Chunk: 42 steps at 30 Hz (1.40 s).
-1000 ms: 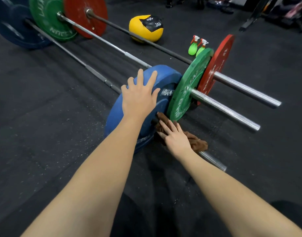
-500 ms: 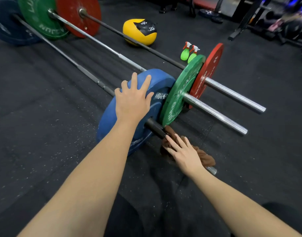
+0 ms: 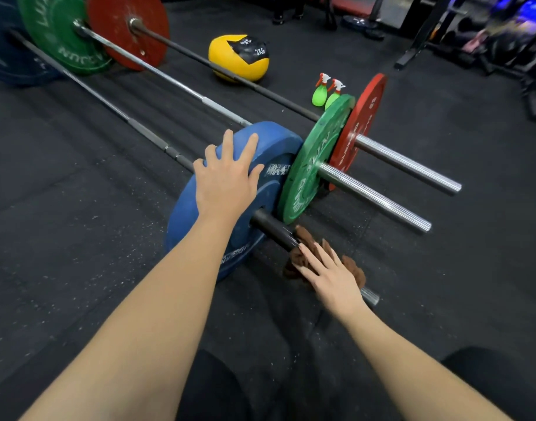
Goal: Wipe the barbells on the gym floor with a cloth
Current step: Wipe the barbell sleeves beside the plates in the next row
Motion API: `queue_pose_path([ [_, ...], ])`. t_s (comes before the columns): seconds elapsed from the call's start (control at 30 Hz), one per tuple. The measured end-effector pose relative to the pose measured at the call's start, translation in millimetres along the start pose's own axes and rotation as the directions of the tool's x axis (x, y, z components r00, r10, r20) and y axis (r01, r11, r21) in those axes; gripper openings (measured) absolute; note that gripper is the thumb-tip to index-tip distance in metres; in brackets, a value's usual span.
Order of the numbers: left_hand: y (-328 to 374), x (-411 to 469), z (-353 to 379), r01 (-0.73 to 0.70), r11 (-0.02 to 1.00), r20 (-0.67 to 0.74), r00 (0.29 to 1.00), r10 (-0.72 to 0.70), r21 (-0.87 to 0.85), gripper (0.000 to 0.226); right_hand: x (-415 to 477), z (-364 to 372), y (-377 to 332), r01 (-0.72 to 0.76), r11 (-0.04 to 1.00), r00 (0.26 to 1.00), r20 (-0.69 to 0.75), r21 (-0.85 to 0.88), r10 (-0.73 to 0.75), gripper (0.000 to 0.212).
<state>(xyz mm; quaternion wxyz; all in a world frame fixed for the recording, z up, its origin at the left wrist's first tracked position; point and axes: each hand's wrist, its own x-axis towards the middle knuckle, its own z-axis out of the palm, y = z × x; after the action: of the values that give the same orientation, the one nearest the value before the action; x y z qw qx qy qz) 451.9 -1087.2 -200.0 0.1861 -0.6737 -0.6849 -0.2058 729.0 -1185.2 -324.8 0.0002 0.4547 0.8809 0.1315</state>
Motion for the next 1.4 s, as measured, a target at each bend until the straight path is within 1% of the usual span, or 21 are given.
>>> queue_pose_path([
  [0.1, -1, -2, 0, 0.000, 1.000, -0.004, 1.000, 0.000, -0.013, 0.057, -20, -3, 0, -0.014, 0.999, 0.999, 0.030, -0.035, 0.015, 0.051],
  [0.17, -2, -3, -1, 0.008, 1.000, -0.005, 1.000, -0.008, -0.019, 0.057, -14, -8, -4, -0.027, 0.998, 0.999, 0.042, -0.058, 0.030, 0.050],
  [0.23, -3, -3, -1, 0.008, 1.000, 0.003, 1.000, -0.008, -0.021, 0.057, 1, -9, -10, -0.011, 0.998, 0.999, 0.044, -0.065, 0.014, 0.048],
  [0.4, -4, -3, 0, -0.011, 1.000, -0.001, 1.000, 0.011, -0.002, 0.057, 55, -7, -25, 0.003, 1.000, 1.000, 0.023, 0.011, -0.003, 0.050],
  [0.47, -5, -3, 1, -0.021, 1.000, -0.006, 1.000, 0.021, 0.006, 0.057, 63, -5, -26, -0.004, 1.000, 1.000, 0.013, 0.028, 0.004, 0.052],
  [0.57, -4, -4, -1, -0.025, 1.000, 0.007, 1.000, 0.025, -0.001, 0.057, 41, -5, -20, -0.070, 0.996, 0.994, 0.086, 0.062, 0.064, 0.063],
  [0.63, -4, -5, -2, -0.024, 1.000, 0.009, 1.000, 0.024, -0.004, 0.057, 7, -7, -11, -0.099, 0.994, 0.988, 0.125, 0.040, 0.094, 0.066],
  [0.73, -4, -5, -5, -0.014, 0.999, 0.020, 1.000, 0.014, -0.033, 0.057, -55, -15, 8, -0.099, 0.995, 0.982, 0.161, -0.012, 0.099, 0.061],
  [0.83, -3, -6, -5, -0.021, 0.998, 0.012, 1.000, 0.022, -0.056, 0.056, -85, -25, 13, -0.158, 0.986, 0.958, 0.234, -0.048, 0.165, 0.070],
  [0.93, -3, -5, -5, -0.021, 0.998, 0.013, 1.000, 0.021, -0.059, 0.056, -80, -29, 11, -0.183, 0.982, 0.952, 0.241, -0.035, 0.186, 0.074],
  [1.03, -3, -3, -5, -0.006, 0.998, 0.020, 1.000, 0.007, -0.055, 0.056, -66, -30, 8, -0.175, 0.984, 0.953, 0.252, -0.003, 0.171, 0.067],
  [1.1, -3, -2, -4, -0.021, 0.998, 0.023, 0.999, 0.022, -0.054, 0.056, -50, -32, 1, -0.182, 0.983, 0.951, 0.255, 0.006, 0.175, 0.063],
  [1.23, 0, 1, -3, -0.025, 0.998, 0.037, 0.999, 0.027, -0.052, 0.057, -17, -36, -4, -0.142, 0.989, 0.961, 0.244, 0.038, 0.129, 0.058],
  [1.3, 1, 1, -3, -0.021, 0.999, 0.041, 0.999, 0.023, -0.051, 0.057, -20, -35, 0, -0.131, 0.990, 0.963, 0.245, 0.052, 0.115, 0.059],
  [1.4, 0, 1, -5, -0.021, 0.998, 0.042, 0.999, 0.023, -0.053, 0.058, -57, -33, 14, -0.145, 0.983, 0.966, 0.232, 0.116, 0.115, 0.068],
])
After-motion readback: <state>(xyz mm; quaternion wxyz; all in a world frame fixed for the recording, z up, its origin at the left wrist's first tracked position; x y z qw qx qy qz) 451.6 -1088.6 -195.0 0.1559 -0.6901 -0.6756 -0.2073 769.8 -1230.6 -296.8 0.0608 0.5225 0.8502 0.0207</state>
